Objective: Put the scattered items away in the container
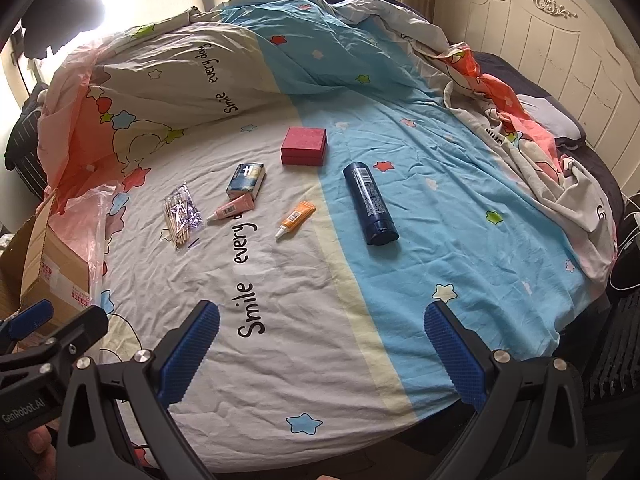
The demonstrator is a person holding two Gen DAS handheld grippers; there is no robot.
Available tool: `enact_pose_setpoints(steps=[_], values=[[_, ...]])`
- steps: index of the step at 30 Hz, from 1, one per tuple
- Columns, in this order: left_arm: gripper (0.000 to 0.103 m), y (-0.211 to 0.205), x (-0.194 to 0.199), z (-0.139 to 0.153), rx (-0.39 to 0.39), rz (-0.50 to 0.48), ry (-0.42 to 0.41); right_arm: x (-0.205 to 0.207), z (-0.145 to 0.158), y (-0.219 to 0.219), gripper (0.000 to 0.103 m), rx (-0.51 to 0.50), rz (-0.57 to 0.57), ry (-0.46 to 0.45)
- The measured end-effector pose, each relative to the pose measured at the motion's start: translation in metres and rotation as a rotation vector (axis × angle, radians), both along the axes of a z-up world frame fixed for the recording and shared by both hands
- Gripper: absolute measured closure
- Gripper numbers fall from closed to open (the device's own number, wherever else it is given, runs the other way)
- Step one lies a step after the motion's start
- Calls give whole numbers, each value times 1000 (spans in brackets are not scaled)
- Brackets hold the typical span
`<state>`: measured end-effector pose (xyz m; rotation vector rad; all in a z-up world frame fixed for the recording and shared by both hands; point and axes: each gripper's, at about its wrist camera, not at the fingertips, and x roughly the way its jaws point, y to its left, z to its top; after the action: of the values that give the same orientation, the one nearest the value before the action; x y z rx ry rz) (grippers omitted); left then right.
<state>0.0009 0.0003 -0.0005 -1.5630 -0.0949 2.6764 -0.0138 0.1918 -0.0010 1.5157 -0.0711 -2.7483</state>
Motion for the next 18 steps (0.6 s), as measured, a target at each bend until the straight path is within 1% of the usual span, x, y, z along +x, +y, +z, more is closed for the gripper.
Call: enact_pose_setpoints(steps=[3,4,8,11,18], values=[[0,1,3,-2,-13,4,10,-3,-2,0,0,15,10,-1],[0,1,4,-2,-17,5,13,-3,-3,-5,0,38,14,2],[0,3,8,-4,-33,10,25,1,-4,-2,0,11,17,-12],[0,1,2,1,-29,10,10,0,-3,-4,0,9,15,-19],[0,3,4,4,-26,1,19,2,-1,-5,0,5,20,-15]])
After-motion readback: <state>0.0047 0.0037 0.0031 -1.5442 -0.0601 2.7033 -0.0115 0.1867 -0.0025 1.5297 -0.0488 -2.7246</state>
